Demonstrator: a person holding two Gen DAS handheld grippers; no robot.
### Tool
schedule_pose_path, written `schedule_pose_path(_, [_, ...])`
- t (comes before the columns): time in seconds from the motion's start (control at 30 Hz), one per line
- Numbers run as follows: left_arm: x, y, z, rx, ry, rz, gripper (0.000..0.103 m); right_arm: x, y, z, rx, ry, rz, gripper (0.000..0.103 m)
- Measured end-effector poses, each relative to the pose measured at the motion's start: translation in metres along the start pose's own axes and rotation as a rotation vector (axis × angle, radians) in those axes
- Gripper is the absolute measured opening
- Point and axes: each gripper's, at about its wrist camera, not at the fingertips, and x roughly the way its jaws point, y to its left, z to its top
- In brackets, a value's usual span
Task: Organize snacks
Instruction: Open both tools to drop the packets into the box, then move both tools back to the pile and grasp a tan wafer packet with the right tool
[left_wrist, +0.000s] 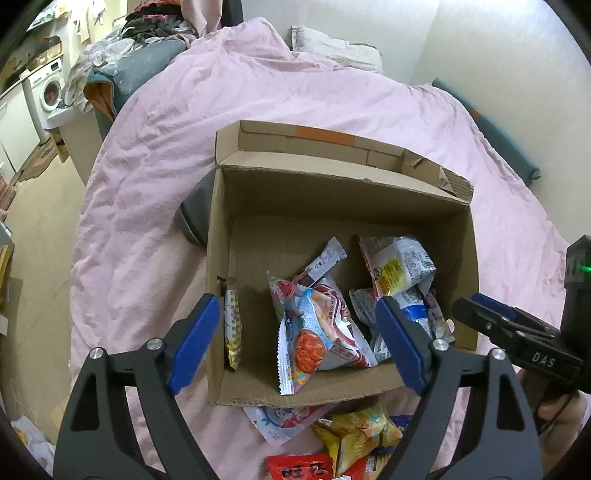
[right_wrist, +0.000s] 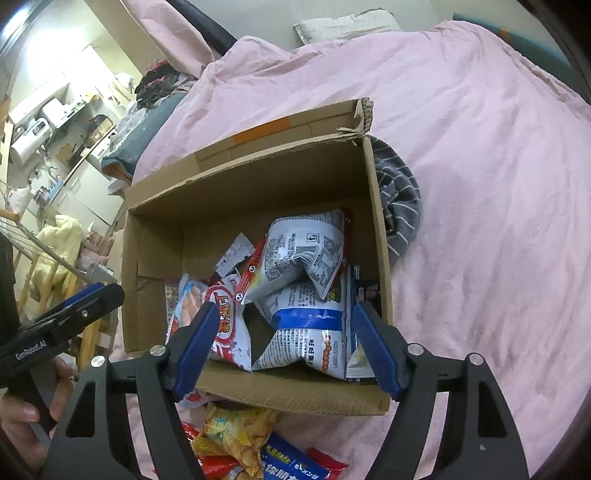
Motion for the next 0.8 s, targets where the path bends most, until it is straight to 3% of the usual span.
schedule_pose_path(0.23, [-0.002,-0.002,-0.001,0.02,-0.016,0.016,0.084,-0.001,0.004,0.0,-0.008,-0.003,-0.001,0.078])
schedule_pose_path(0.33, [-0.007,-0.004,0.0,0.015,-0.043,0.018,0.088,-0.002,0.004,0.001,-0.01,-0.01,0.001,0.09])
schedule_pose_path(0.4, [-0.009,-0.003,0.001,0.002,-0.048,0.007,0.098,-0.005,0.006,0.001,-0.007,-0.024,0.004,0.097])
schedule_pose_path(0.6, [-0.014,-0.004,-0.002,0.009,-0.047,-0.003,0.098,-0.021,0.016,-0.005,-0.032,-0.094,0.001,0.103])
schedule_pose_path(0.8, [-0.026,-0.008,-0.009,0.046,-0.093,0.025,0.098,-0.034,0.02,-0.012,-0.028,-0.106,-0.004,0.103])
